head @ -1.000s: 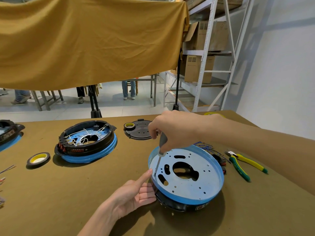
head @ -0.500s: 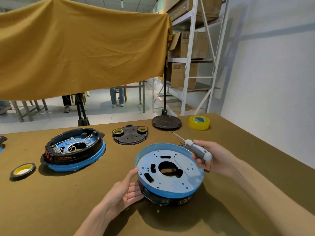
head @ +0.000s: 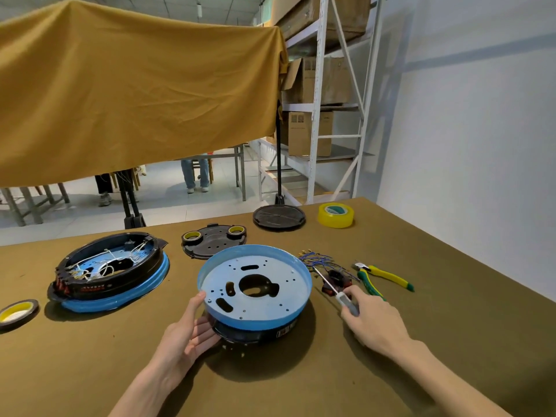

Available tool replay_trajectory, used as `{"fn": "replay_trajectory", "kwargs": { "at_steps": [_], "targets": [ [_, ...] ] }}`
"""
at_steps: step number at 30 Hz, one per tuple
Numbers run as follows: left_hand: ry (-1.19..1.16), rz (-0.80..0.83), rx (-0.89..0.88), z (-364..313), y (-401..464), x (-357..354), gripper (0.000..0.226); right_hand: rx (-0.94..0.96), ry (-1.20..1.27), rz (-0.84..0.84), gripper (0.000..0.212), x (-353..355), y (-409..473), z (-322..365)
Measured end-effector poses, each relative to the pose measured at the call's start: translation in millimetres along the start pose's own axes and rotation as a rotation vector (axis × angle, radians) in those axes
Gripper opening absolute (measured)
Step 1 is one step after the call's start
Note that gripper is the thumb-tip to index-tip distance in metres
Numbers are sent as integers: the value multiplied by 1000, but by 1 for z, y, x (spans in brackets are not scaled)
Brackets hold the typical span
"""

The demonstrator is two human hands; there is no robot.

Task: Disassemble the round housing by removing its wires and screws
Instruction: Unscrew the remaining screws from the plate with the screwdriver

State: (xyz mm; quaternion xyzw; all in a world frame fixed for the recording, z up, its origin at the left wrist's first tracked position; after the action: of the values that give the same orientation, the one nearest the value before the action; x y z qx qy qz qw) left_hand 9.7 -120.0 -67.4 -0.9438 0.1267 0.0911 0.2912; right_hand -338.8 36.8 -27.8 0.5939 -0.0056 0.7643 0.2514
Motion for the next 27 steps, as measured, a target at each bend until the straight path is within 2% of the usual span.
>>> {"fn": "replay_trajectory", "kwargs": {
  "at_steps": [3, 7, 19, 23, 27],
  "targets": [
    [-22, 4, 30, 2, 2, 2, 118, 31, -43, 13, 22, -8, 4, 2],
    [13, 57, 90, 4, 3, 1, 108, 34, -115, -2, 28, -9, 10, 6],
    [41, 124, 111, 5, 8, -3, 94, 21, -54, 44, 19, -3, 28, 19],
    [84, 174, 128, 7, 7, -6, 92, -15, 14, -99, 6, 14, 37, 35],
    [119, 219, 158, 8, 5, -9, 89, 112, 230, -204, 4, 29, 48, 88]
  ]
}}
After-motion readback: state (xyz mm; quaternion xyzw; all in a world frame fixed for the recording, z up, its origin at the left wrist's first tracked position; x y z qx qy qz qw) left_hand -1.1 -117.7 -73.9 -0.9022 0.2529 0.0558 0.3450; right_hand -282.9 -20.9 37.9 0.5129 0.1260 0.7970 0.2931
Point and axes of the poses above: each hand's wrist, its own y-axis towards the middle knuckle, its own x-axis out of the back of the hand, z = x × y, the point moved 6 cm from there along y, towards the middle knuckle, and after that the axes turned 5 degrees about x, right-handed, at the moved point
